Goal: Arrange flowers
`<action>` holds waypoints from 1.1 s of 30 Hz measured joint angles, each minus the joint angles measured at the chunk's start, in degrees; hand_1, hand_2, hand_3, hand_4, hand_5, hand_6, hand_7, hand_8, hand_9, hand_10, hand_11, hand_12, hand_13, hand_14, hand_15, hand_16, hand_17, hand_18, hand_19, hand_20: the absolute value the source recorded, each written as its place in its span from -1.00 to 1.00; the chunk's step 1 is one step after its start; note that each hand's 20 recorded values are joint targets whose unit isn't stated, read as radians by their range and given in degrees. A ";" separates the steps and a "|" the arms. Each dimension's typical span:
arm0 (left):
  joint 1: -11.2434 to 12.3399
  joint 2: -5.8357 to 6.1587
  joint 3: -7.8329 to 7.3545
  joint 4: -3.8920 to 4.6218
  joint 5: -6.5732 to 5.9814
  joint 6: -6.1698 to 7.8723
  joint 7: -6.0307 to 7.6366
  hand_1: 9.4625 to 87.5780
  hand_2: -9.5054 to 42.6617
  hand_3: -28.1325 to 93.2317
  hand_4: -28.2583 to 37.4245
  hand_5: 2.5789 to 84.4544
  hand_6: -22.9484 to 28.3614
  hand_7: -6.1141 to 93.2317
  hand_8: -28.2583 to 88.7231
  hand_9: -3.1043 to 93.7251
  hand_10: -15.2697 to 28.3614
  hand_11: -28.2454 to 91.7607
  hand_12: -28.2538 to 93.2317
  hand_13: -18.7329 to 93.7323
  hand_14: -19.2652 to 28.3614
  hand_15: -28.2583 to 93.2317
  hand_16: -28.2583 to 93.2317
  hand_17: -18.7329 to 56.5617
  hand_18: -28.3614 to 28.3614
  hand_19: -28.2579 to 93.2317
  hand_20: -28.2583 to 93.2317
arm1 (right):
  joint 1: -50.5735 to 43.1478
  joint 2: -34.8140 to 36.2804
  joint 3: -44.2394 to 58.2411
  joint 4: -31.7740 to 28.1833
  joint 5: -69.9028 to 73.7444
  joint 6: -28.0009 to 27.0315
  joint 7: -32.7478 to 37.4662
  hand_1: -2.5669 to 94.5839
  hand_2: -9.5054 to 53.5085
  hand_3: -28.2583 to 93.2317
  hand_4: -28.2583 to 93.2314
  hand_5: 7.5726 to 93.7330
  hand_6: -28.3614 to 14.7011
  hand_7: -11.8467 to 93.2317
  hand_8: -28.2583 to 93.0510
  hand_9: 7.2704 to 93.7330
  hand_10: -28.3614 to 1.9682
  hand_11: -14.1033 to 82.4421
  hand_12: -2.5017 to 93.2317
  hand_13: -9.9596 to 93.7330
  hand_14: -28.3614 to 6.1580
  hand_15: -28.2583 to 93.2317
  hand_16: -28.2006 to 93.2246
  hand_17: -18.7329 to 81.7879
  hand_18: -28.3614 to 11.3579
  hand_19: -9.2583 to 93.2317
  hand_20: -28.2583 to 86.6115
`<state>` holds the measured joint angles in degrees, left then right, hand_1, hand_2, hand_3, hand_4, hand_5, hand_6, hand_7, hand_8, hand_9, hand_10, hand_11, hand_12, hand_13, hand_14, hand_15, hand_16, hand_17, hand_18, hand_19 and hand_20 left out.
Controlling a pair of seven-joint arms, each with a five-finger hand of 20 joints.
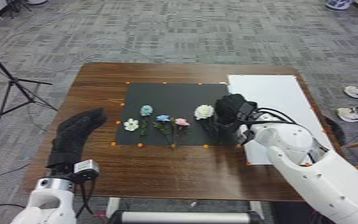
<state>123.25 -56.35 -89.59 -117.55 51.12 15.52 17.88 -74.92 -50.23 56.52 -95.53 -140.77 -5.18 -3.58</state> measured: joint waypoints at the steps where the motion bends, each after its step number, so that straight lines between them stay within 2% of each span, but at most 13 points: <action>1: 0.00 0.02 0.00 0.00 0.00 0.00 -0.02 -0.53 -0.82 0.63 -0.61 0.18 -0.05 -0.47 -0.65 0.11 0.27 -0.18 -0.29 0.05 0.48 -0.24 -0.52 -0.35 0.40 -0.42 -0.25 | 0.00 -0.15 -0.11 0.00 0.06 -0.01 0.05 0.13 -0.99 0.51 -0.87 0.59 0.44 -0.20 -0.53 0.88 0.31 -0.36 -0.40 0.82 0.34 0.66 0.06 0.21 -0.79 0.87 0.49; 6: -0.03 0.10 0.00 0.00 0.00 -0.01 -0.21 -0.53 -0.82 0.63 -0.61 0.18 -0.05 -0.47 -0.65 0.11 0.27 -0.18 -0.29 0.05 0.48 -0.24 -0.52 -0.35 0.40 -0.42 -0.25 | 0.00 -0.46 0.01 -0.03 0.86 -1.24 0.26 0.02 -1.00 0.49 -0.84 0.55 0.39 -0.22 -0.53 0.82 0.24 -0.27 -0.53 0.79 0.32 0.67 0.06 0.19 -0.81 0.87 0.49; 14: -0.10 0.17 0.02 0.01 0.00 -0.02 -0.28 -0.53 -0.83 0.63 -0.61 0.18 -0.06 -0.47 -0.65 0.11 0.27 -0.18 -0.29 0.05 0.48 -0.24 -0.52 -0.36 0.41 -0.42 -0.25 | 0.19 -0.63 0.84 0.00 1.41 -3.20 0.28 -0.17 -1.00 0.55 -0.81 0.54 0.38 -0.28 -0.54 0.80 0.21 -0.27 -0.54 0.78 0.29 0.68 0.06 0.17 -0.84 0.87 0.50; 19: -0.10 0.17 0.07 0.02 0.00 -0.02 -0.16 -0.53 -0.83 0.63 -0.61 0.18 -0.06 -0.47 -0.65 0.11 0.27 -0.18 -0.29 0.05 0.48 -0.24 -0.52 -0.36 0.41 -0.42 -0.25 | 0.75 -0.63 0.79 0.23 1.66 -3.06 0.29 -0.31 -1.00 0.64 -0.82 0.54 0.39 -0.28 -0.75 0.80 0.20 -0.27 -0.54 0.77 0.27 0.69 0.06 0.17 -0.85 0.86 0.51; 27: -0.12 0.17 0.15 0.02 0.00 -0.01 -0.08 -0.53 -0.83 0.63 -0.61 0.18 -0.06 -0.47 -0.65 0.11 0.27 -0.18 -0.29 0.05 0.48 -0.24 -0.52 -0.36 0.41 -0.42 -0.25 | 1.57 -0.60 0.99 0.25 2.29 -2.48 0.63 -0.38 -1.00 0.61 -0.82 0.52 0.36 -0.31 -0.75 0.77 0.16 -0.28 -0.55 0.75 0.24 0.68 0.06 0.15 -0.88 0.85 0.51; 30: -0.12 0.17 0.18 0.02 0.00 0.01 0.00 -0.53 -0.83 0.63 -0.61 0.18 -0.06 -0.47 -0.65 0.11 0.27 -0.18 -0.29 0.05 0.48 -0.24 -0.52 -0.36 0.41 -0.42 -0.25 | 1.70 -0.63 2.00 0.05 2.91 -2.21 1.20 -0.42 -1.00 0.62 -0.81 0.47 0.36 -0.30 -0.75 0.71 0.13 -0.29 -0.55 0.69 0.15 0.57 0.02 0.07 -0.88 0.74 0.48; 33: -0.12 0.18 0.17 0.02 0.00 0.02 0.07 -0.53 -0.83 0.63 -0.61 0.18 -0.06 -0.47 -0.65 0.11 0.27 -0.18 -0.30 0.05 0.48 -0.24 -0.52 -0.36 0.40 -0.42 -0.25 | 1.39 -0.70 4.93 -1.03 4.55 -2.50 1.82 -0.46 -0.81 0.62 -0.82 0.36 0.34 -0.31 -0.75 0.56 0.05 -0.32 -0.56 0.57 0.03 0.34 -0.03 -0.03 -0.80 0.54 0.40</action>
<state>123.13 -56.17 -89.42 -117.53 51.12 15.54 17.94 -73.53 -50.93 61.45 -96.56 -136.21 -7.67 -1.76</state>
